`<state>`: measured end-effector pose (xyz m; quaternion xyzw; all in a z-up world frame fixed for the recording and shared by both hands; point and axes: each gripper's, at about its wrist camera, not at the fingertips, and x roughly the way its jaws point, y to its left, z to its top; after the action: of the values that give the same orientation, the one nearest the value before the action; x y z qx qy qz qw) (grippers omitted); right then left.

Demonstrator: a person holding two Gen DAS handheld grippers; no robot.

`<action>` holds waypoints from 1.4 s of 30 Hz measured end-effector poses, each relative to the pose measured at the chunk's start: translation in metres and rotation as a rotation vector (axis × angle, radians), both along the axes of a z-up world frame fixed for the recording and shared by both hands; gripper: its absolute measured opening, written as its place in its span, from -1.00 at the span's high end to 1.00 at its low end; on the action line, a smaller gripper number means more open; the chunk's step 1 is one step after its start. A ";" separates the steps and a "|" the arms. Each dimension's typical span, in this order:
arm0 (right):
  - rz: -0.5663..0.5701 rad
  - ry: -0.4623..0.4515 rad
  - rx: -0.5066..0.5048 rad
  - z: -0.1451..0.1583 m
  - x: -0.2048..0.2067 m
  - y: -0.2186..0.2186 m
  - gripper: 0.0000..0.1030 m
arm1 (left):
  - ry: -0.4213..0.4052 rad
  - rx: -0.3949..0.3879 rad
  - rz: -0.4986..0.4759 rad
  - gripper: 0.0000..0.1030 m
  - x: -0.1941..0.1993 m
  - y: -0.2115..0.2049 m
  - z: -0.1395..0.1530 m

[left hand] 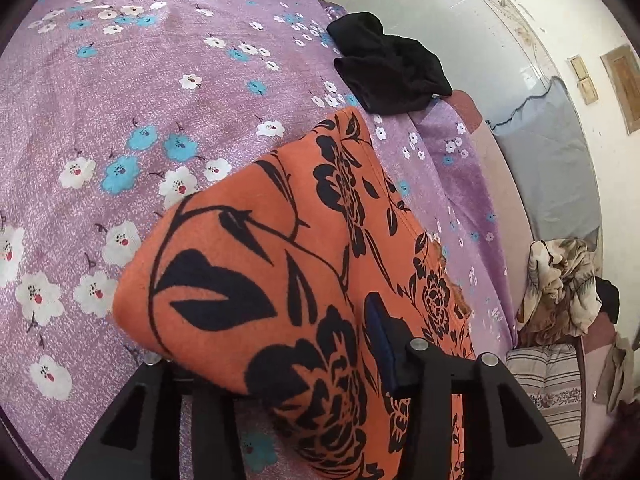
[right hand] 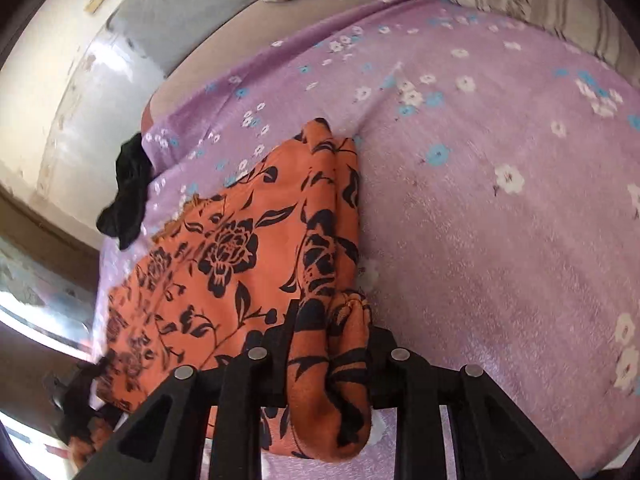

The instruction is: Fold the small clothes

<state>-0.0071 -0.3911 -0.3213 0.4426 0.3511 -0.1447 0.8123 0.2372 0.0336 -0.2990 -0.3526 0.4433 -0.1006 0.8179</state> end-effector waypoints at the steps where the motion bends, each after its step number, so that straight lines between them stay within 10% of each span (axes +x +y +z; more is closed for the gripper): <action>1: -0.041 -0.006 -0.045 0.011 -0.007 -0.003 0.28 | 0.003 0.000 0.001 0.29 0.001 0.000 0.000; 5: -0.104 -0.121 -0.226 0.059 -0.024 -0.003 -0.18 | 0.026 -0.030 0.022 0.24 0.005 0.004 -0.005; 8: 0.059 -0.160 -0.241 0.072 -0.001 0.016 -0.18 | 0.022 -0.032 0.041 0.21 0.004 0.003 -0.005; 16: 0.253 0.001 -0.085 -0.012 0.049 0.042 0.53 | -0.142 0.116 -0.012 0.59 -0.001 -0.018 0.022; 27: 0.242 -0.126 0.076 0.011 0.046 0.013 0.45 | -0.519 0.395 -0.406 0.63 -0.046 -0.131 0.079; 29: 0.260 -0.172 0.115 0.019 0.055 0.008 0.20 | -0.524 0.466 -0.508 0.63 -0.055 -0.163 0.070; 31: 0.255 -0.215 0.153 0.024 0.063 0.001 -0.61 | -0.481 0.496 -0.605 0.63 -0.061 -0.189 0.053; 36: 0.368 -0.221 0.330 0.014 0.118 -0.003 -0.67 | -0.494 0.657 -0.696 0.63 -0.084 -0.221 0.031; 42: 0.393 -0.179 0.429 -0.014 0.176 0.007 -0.67 | -0.496 0.635 -0.693 0.63 -0.082 -0.215 0.033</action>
<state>0.1693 -0.3842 -0.3352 0.5386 0.3794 0.1322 0.7406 0.1552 -0.1817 -0.2663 0.1138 0.3356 -0.3061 0.8836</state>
